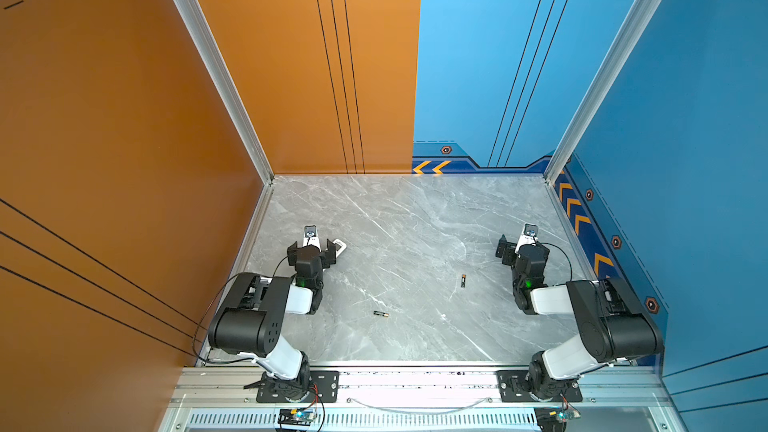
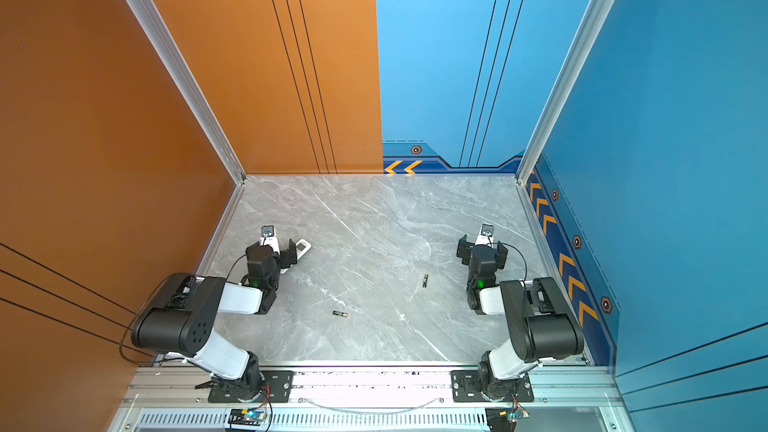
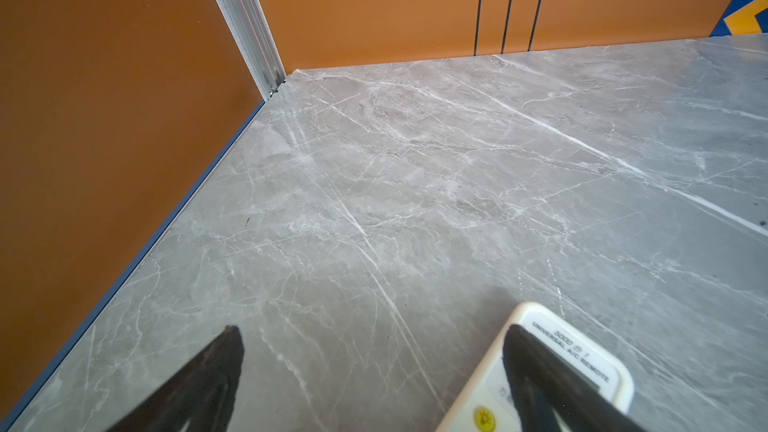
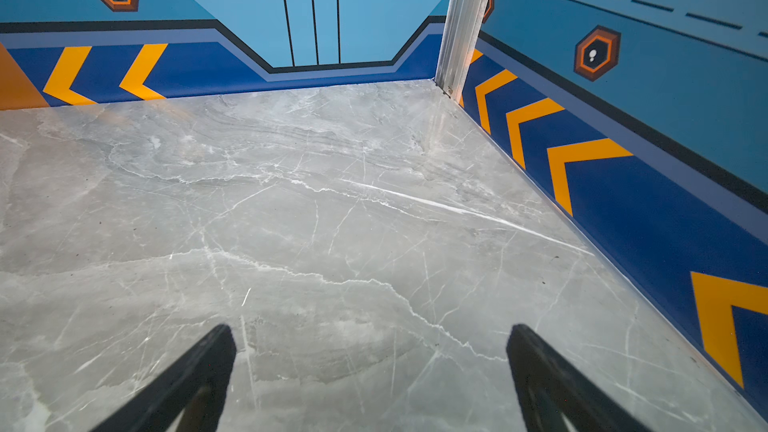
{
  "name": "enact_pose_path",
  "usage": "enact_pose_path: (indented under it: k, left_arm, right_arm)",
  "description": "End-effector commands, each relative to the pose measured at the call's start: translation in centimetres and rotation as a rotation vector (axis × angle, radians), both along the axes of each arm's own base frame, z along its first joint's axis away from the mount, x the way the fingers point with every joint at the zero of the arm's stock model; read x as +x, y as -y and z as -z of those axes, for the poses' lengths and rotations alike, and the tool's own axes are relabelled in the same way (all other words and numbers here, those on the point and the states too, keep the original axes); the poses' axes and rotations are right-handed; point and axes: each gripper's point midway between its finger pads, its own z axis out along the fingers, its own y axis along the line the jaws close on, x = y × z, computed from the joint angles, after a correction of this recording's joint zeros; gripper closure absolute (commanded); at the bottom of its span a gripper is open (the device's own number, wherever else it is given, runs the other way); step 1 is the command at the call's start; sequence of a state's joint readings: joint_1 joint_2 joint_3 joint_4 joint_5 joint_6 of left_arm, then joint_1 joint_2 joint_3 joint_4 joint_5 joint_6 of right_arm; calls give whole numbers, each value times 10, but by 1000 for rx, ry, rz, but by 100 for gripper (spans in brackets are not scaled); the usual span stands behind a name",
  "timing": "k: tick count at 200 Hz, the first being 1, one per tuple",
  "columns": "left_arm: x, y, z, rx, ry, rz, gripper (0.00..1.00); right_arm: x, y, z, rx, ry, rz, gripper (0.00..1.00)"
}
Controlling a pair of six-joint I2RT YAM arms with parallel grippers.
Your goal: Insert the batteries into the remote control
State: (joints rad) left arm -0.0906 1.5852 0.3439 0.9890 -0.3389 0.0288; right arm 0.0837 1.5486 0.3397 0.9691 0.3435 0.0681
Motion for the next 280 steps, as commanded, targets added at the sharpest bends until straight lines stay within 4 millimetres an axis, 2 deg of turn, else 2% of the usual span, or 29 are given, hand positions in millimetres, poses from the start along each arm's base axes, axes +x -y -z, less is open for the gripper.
enact_pose_path:
  k: [1,174,202,222,263,280]
  left_arm:
    - [4,1,-9,-18,25,6,2]
    - [6,1,-8,-33,19,18,2]
    - [6,3,-8,-32,17,34,2]
    - [6,9,-12,-22,12,62,2]
    - [0,6,-28,-8,5,30,2]
    - [-2,8,-31,-12,-36,34,2]
  right_arm:
    - [2,2,-1,9,0,4,0]
    - [3,3,-1,17,0,2,0]
    - [-3,13,-5,20,16,69,0]
    - [-7,10,-9,7,48,63,0]
    - [-9,-6,-13,-45,51,7,0]
    - [-13,-6,-24,-80,58,38,0]
